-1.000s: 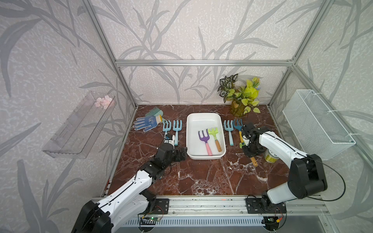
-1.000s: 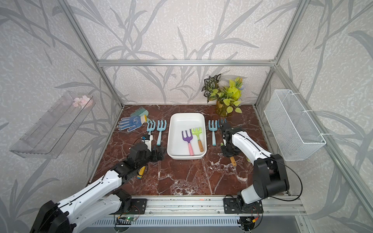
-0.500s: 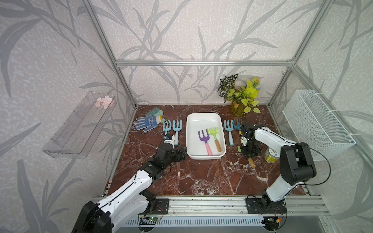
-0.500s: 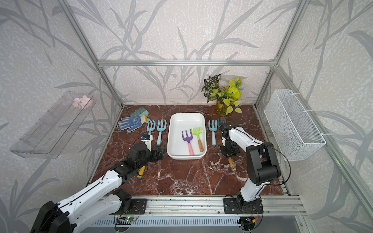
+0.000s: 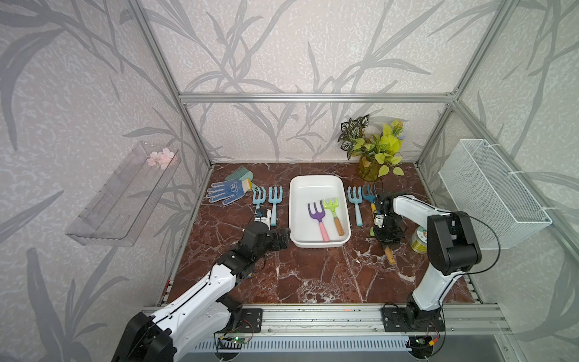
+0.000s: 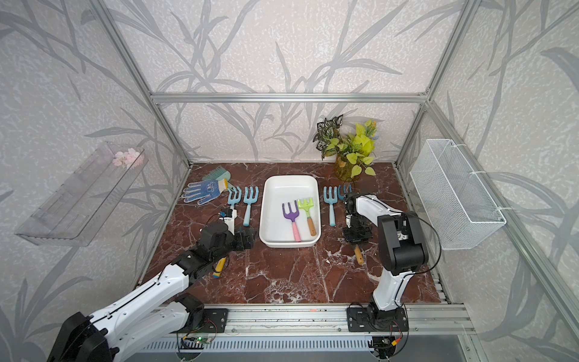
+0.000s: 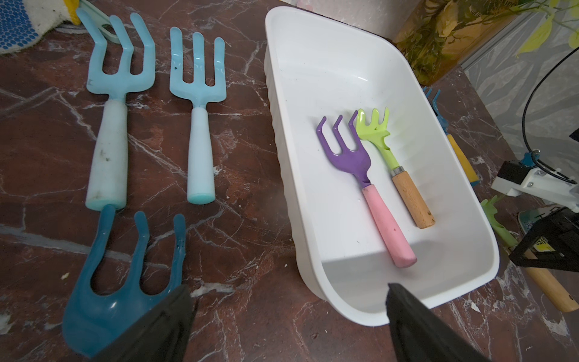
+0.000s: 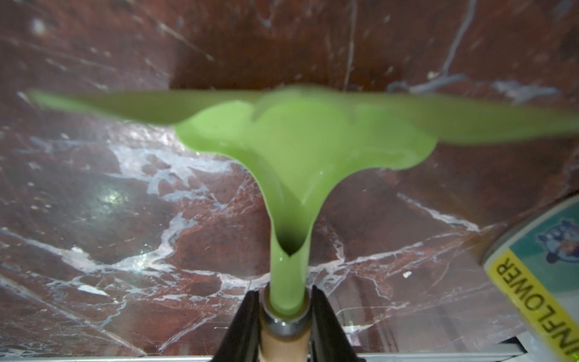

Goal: Take the hand rake out of the storage box
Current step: Place the rake at the center of the board.

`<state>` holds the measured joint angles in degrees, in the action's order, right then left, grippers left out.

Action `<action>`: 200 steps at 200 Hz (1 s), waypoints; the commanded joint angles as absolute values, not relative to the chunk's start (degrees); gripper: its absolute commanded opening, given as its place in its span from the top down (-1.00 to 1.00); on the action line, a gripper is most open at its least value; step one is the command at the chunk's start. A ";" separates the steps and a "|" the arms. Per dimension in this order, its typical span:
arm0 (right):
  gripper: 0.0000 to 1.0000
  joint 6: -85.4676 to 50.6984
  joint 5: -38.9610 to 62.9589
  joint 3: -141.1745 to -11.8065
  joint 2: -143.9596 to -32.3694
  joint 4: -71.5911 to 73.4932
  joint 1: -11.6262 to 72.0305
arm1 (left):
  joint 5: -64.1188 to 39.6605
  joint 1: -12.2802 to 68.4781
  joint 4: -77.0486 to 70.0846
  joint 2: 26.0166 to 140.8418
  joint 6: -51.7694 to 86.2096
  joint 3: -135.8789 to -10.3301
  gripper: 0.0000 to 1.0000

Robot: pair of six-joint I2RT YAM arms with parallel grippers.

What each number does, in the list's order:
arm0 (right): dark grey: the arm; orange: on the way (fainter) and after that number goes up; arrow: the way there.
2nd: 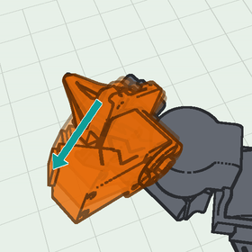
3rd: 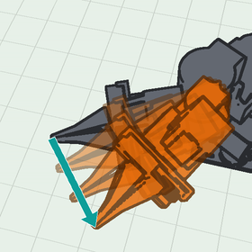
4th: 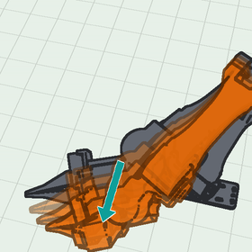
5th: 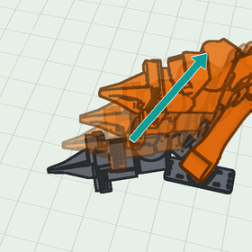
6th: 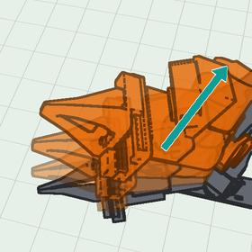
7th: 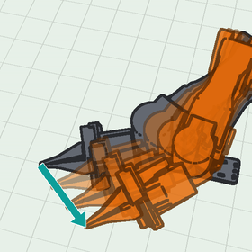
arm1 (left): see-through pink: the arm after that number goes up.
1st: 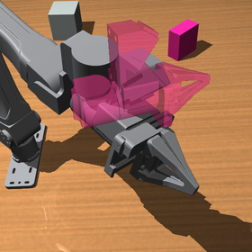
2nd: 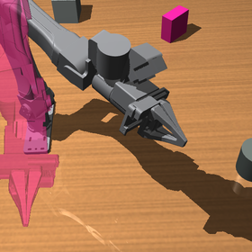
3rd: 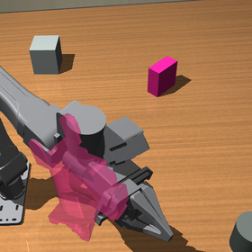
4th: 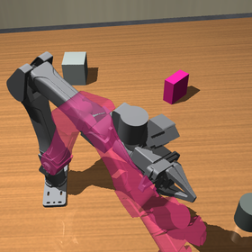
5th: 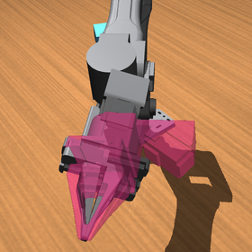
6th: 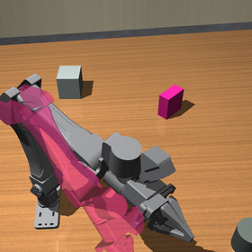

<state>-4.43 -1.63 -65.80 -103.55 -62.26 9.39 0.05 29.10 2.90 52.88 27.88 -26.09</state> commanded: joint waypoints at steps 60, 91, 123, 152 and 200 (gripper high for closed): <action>0.34 -3.95 -1.50 -66.73 -105.81 -64.46 7.83 | -0.21 28.52 2.19 52.79 27.49 -25.87 -0.93; 0.12 -3.85 -1.90 -67.54 -106.38 -65.17 7.83 | -0.09 28.46 2.29 52.80 27.51 -25.93 -0.93; -0.01 -4.08 -2.75 -68.28 -103.97 -65.91 7.83 | 0.03 28.47 2.68 52.82 27.60 -26.19 -0.93; -0.12 -4.13 -2.33 -69.67 -99.17 -66.29 8.80 | 0.29 28.34 3.07 53.07 27.69 -26.52 -0.93; -0.57 -5.99 -0.58 -69.04 -87.59 -57.15 13.09 | -0.66 28.45 5.49 55.36 27.21 -29.24 -0.93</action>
<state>-4.78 -1.43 -68.79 -93.12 -62.26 10.90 -0.08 28.67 3.64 54.30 28.03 -26.44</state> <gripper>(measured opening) 0.729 0.966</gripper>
